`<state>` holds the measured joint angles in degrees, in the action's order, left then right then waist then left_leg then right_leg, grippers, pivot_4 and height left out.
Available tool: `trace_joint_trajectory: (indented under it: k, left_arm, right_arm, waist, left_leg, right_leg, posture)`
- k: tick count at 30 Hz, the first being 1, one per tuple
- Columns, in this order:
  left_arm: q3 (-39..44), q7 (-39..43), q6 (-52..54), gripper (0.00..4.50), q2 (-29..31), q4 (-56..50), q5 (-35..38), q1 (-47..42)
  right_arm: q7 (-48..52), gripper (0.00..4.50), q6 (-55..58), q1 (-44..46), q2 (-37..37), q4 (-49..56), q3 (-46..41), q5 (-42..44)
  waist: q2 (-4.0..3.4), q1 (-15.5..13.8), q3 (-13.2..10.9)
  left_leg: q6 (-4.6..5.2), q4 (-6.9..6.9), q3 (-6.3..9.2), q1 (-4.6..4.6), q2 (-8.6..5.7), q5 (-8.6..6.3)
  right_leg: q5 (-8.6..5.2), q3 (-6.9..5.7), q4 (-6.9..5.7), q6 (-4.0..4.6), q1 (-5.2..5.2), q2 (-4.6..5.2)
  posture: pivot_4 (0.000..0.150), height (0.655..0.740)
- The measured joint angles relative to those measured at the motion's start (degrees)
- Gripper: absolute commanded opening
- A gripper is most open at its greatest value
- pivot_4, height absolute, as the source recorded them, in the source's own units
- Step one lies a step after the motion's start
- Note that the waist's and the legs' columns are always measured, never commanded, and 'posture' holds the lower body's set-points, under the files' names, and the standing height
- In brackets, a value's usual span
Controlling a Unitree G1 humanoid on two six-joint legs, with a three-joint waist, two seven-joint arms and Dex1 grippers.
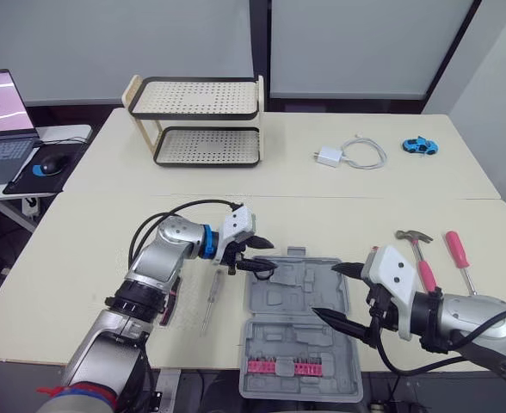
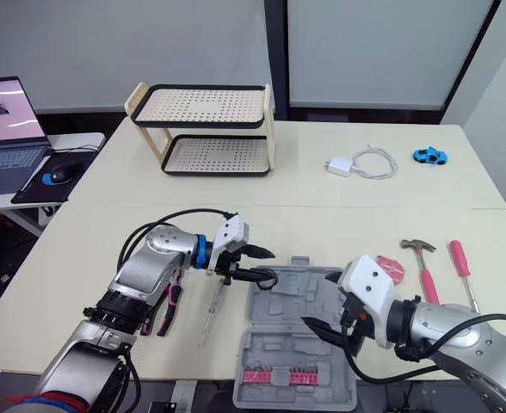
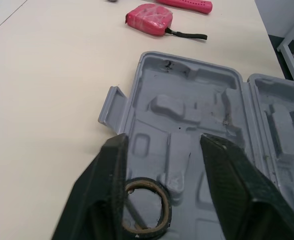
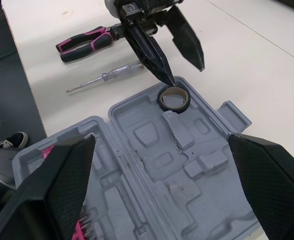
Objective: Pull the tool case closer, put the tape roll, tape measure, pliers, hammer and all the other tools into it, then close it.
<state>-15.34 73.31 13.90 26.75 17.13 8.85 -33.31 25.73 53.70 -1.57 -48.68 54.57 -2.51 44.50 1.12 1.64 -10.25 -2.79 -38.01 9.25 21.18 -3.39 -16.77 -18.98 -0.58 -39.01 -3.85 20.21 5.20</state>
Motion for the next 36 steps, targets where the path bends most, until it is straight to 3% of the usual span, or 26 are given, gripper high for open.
trace_joint_trajectory:
  k: [1,27,36]
  left_arm:
    - [-0.01,-0.16,-0.97,1.09,-0.22,0.67,-0.02,0.26]
    - [-0.59,-4.35,-19.66,1.09,-5.22,21.13,-6.9,-0.71]
    - [-0.58,-4.38,-21.8,1.09,-5.1,21.8,-7.32,-0.65]
  right_arm:
    - [0.0,4.5,0.0,0.04,0.05,0.0,0.0,-0.03]
    - [0.07,4.5,-0.56,1.56,1.87,-0.01,1.71,-2.56]
    - [0.21,4.5,-0.61,0.91,1.89,-0.01,1.7,-2.65]
  waist:
    - [0.0,-0.01,0.0]
    - [0.01,-0.01,0.03]
    - [0.01,0.01,0.06]
  left_leg:
    - [0.0,0.0,0.0,0.0,-0.01,0.0]
    - [0.01,0.0,-0.01,-0.05,-0.06,0.0]
    - [0.02,0.0,-0.01,-0.11,-0.04,-0.01]
  right_leg:
    - [0.0,0.0,0.0,0.0,0.0,0.01]
    - [0.0,-0.02,-0.03,0.0,-0.03,-0.01]
    - [0.0,-0.01,-0.04,0.0,-0.07,-0.01]
  posture:
    - [0.15,0.7318]
    - [0.15,0.7318]
    - [0.15,0.7318]
